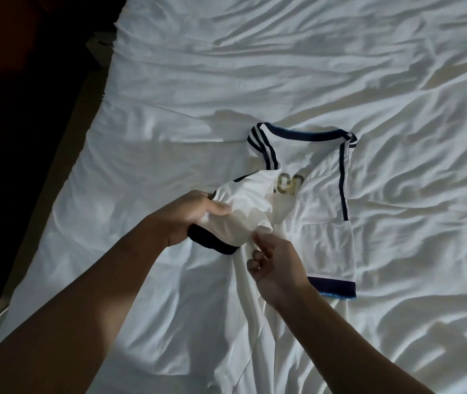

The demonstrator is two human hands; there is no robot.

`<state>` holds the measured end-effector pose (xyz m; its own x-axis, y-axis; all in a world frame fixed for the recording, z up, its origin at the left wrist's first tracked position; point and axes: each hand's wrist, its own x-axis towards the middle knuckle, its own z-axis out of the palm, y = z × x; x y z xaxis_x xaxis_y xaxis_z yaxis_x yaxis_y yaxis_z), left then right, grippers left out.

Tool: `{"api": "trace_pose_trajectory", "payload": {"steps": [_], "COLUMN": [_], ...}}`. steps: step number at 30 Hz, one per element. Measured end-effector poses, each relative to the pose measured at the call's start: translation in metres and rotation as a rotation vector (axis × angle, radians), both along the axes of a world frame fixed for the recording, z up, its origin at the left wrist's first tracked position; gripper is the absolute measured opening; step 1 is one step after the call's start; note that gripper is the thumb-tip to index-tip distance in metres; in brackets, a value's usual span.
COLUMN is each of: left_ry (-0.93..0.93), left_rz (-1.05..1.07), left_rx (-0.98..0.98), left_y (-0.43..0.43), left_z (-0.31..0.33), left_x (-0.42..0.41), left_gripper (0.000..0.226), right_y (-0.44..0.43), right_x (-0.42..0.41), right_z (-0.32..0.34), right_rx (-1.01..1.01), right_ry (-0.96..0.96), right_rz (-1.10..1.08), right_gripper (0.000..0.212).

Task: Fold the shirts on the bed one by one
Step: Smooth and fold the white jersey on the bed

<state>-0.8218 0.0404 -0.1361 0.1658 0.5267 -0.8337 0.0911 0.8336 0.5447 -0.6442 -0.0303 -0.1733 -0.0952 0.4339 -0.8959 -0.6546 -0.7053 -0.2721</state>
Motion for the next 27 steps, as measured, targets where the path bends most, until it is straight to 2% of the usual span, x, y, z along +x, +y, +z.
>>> {"api": "trace_pose_trajectory", "payload": {"steps": [5,8,10,11,13,16,19,23,27], "left_ry": [-0.127,-0.281,-0.315,-0.299,-0.245,-0.092,-0.005,0.123,0.180], "left_rz": [0.113,0.213,0.236,0.229,0.208,0.212,0.215,0.022,-0.023], "left_rx": [0.018,0.025,0.028,0.036,0.061,0.136,0.140,0.066,0.084], "left_y": [-0.010,-0.014,-0.017,-0.018,-0.019,-0.023,-0.035,-0.058,-0.056], "left_z": [-0.006,-0.010,-0.012,-0.013,-0.016,-0.017,-0.023,-0.039,-0.051], "left_x": [0.003,0.005,0.006,0.008,0.012,0.021,0.025,0.028,0.034], "left_gripper": [0.031,0.025,0.022,0.021,0.019,0.015,0.021,0.023,0.018], "right_y": [-0.010,-0.011,-0.011,-0.010,-0.011,-0.016,-0.030,-0.061,-0.087], "right_x": [-0.007,-0.002,0.005,0.009,0.012,0.021,0.037,0.053,0.065], "right_z": [0.001,0.009,0.013,0.016,0.018,0.020,0.024,0.018,-0.009], "right_rx": [-0.073,-0.086,-0.064,-0.046,-0.007,0.067,0.182,0.226,0.175], "right_ry": [-0.241,-0.121,-0.026,-0.004,-0.037,-0.212,-0.362,-0.627,-0.774], "right_rz": [0.235,0.230,0.209,0.218,0.254,0.245,0.225,0.260,0.403], "right_gripper": [0.011,0.032,0.047,0.048,0.032,0.014,0.019,0.031,0.023]}}
